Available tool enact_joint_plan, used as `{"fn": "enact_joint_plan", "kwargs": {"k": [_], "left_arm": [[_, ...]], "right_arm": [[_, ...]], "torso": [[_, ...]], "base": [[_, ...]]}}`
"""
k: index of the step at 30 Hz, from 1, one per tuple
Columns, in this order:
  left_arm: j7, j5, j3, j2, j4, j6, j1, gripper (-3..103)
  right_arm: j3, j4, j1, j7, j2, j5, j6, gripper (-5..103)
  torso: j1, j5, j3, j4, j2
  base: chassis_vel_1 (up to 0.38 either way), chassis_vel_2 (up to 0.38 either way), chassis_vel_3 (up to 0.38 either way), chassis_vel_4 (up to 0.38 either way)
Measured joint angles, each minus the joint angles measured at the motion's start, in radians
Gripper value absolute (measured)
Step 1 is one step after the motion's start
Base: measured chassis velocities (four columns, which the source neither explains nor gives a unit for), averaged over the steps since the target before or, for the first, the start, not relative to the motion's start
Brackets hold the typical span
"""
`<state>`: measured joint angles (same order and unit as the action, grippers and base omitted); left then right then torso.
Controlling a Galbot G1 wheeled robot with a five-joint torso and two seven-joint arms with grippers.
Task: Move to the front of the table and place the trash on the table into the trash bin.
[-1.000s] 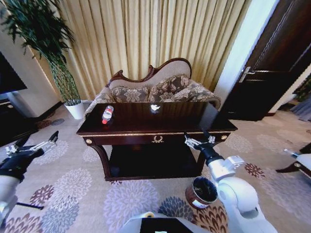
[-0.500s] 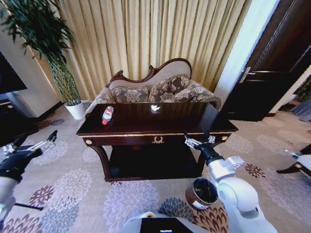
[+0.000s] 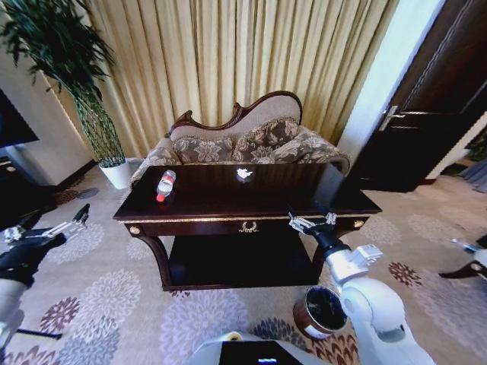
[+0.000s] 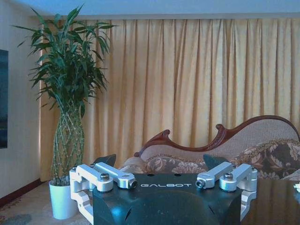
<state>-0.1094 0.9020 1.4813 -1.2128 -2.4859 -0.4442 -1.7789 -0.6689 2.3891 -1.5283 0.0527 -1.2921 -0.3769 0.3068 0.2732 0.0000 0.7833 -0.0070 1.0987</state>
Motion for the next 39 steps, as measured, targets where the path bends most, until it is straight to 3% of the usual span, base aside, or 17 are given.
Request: {"fn": "enact_joint_plan", "kwargs": {"k": [28, 36, 39], "left_arm": [[0.001, -0.003, -0.019, -0.001, 0.003, 0.000, 0.009, 100], [0.002, -0.008, -0.027, -0.007, 0.004, 0.001, 0.009, 100], [-0.012, -0.030, -0.029, -0.013, 0.006, 0.017, 0.006, 100]], "right_arm": [[0.011, -0.010, -0.002, 0.003, -0.003, -0.009, -0.004, 100], [0.040, -0.022, 0.010, -0.023, 0.030, -0.082, 0.010, 100], [0.061, -0.050, 0.066, -0.060, 0.094, -0.158, 0.075, 100]], "torso": [[0.000, 0.0000, 0.000, 0.0000, 0.000], [0.000, 0.0000, 0.000, -0.0003, 0.000], [0.000, 0.0002, 0.000, 0.0001, 0.000]], "base": [[-0.096, 0.093, 0.095, -0.099], [-0.021, 0.022, 0.018, -0.022], [0.000, 0.000, 0.000, 0.000]]}}
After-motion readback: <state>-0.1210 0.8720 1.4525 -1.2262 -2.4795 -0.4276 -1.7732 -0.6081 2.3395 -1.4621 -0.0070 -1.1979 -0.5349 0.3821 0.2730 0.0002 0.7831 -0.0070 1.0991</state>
